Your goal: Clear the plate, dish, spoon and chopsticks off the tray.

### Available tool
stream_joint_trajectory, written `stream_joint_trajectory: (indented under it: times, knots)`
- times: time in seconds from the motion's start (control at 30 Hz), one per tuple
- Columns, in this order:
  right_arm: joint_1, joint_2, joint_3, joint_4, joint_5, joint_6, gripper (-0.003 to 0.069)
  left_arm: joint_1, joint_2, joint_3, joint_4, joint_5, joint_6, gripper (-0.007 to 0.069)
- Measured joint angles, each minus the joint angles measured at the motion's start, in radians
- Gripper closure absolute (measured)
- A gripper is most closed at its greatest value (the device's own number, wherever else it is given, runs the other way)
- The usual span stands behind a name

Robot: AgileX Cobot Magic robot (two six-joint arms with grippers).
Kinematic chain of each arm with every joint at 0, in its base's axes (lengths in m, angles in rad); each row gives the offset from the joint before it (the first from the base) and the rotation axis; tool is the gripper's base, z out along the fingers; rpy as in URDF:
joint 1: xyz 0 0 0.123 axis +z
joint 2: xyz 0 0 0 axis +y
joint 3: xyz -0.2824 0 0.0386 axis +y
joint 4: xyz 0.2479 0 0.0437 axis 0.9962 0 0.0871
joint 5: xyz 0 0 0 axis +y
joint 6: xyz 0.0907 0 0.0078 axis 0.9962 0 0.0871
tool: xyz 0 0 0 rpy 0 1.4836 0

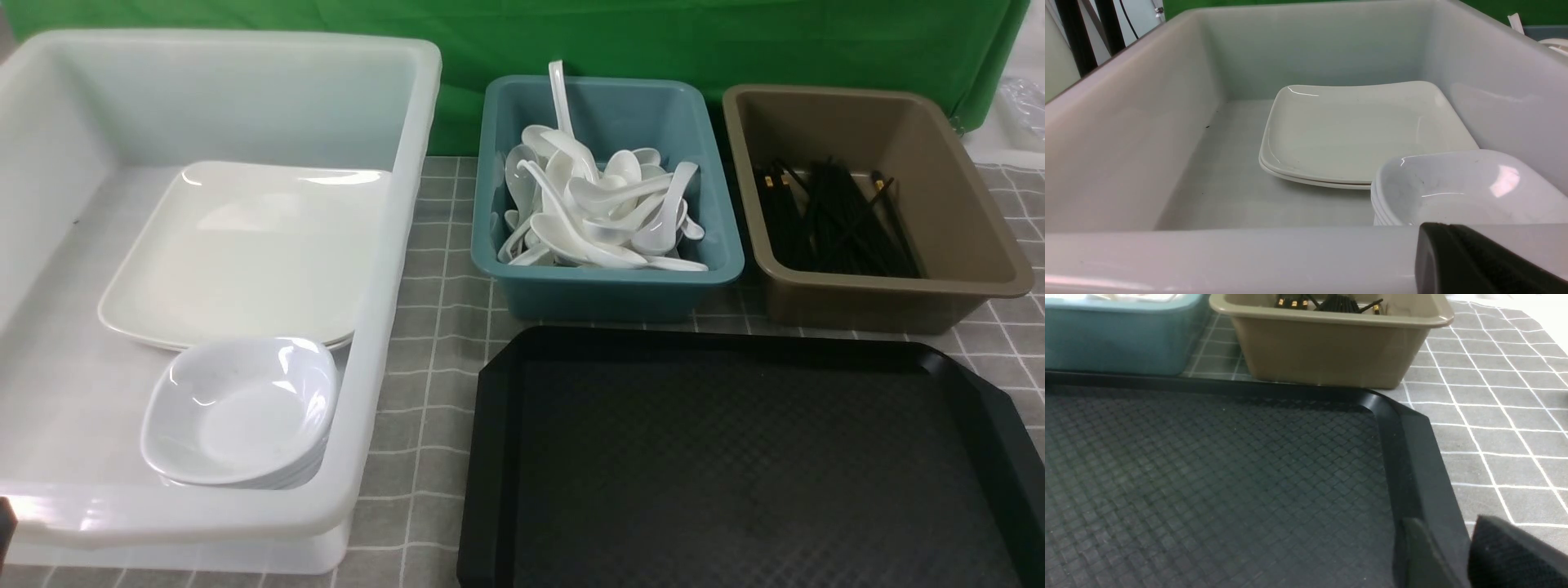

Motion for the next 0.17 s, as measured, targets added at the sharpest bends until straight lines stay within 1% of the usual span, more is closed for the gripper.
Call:
stream_joint_trajectory:
  times: [0.17]
  knots:
    - [0.0,0.0,0.0,0.0,0.0,0.001,0.0421,0.0,0.0,0.0,0.0,0.0,0.0,0.062]
